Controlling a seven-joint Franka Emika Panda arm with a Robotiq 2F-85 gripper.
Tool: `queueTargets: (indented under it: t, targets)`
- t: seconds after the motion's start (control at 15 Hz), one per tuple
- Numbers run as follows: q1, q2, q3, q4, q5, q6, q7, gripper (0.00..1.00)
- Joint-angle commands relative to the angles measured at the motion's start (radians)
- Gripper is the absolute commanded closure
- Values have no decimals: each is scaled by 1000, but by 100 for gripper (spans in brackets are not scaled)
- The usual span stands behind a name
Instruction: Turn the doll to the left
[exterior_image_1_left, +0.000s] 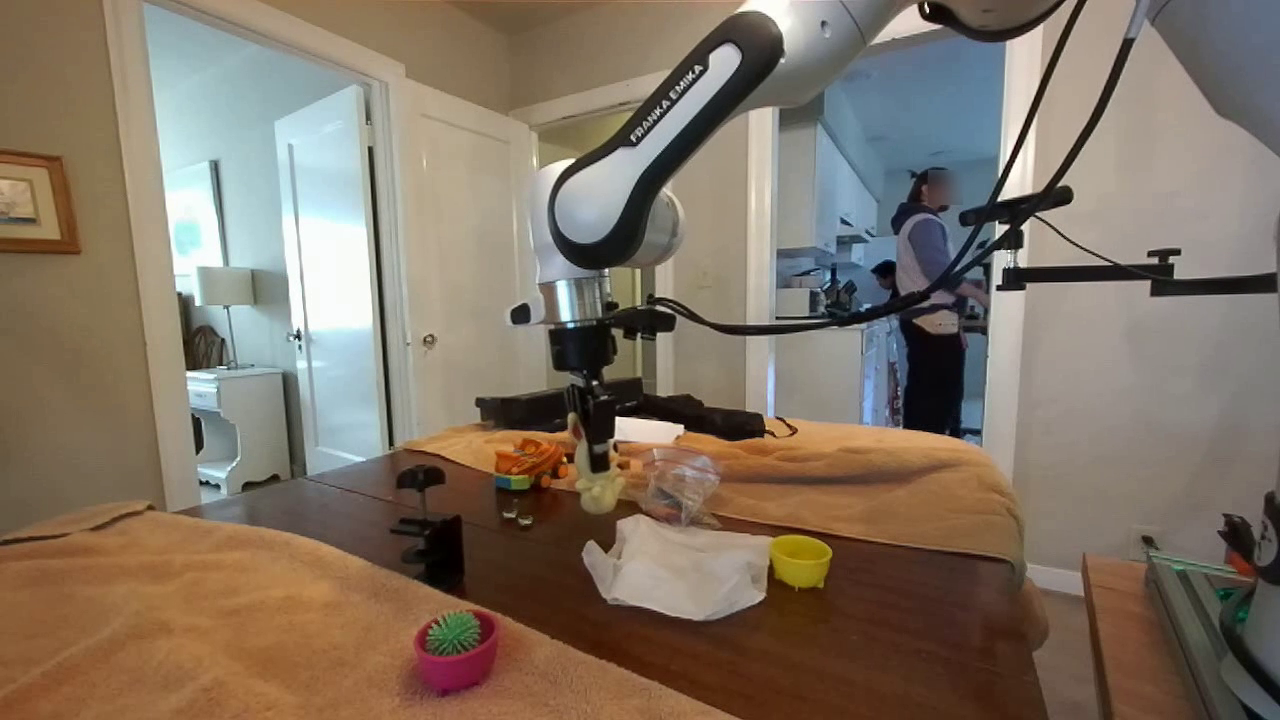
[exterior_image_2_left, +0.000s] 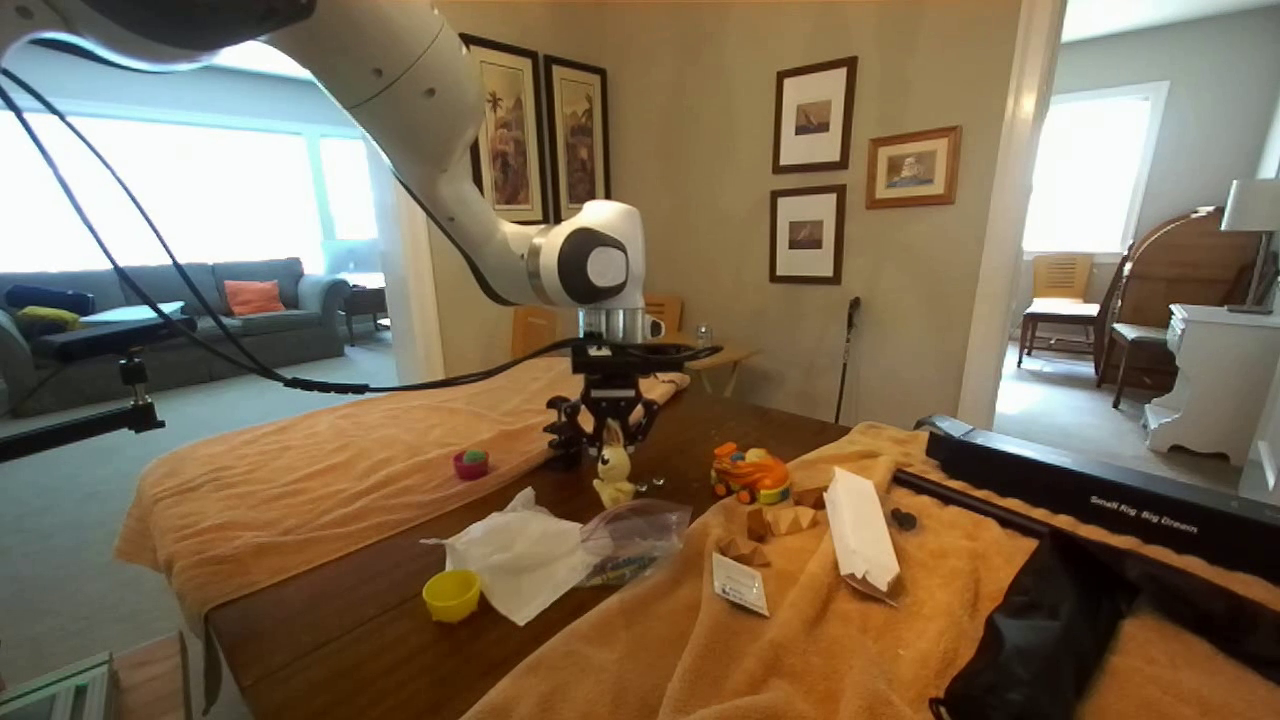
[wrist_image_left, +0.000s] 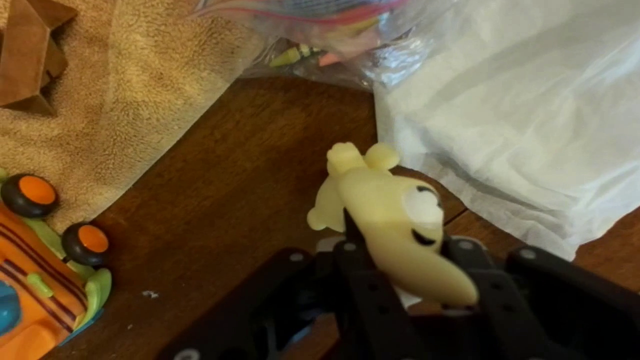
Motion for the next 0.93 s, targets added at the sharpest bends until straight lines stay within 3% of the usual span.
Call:
queueTargets:
  t: [0.0,0.87]
  targets:
    - [1,-21,-2,-29,14,26,18,93]
    - [-15,-22,14,-69,71,62,16,93]
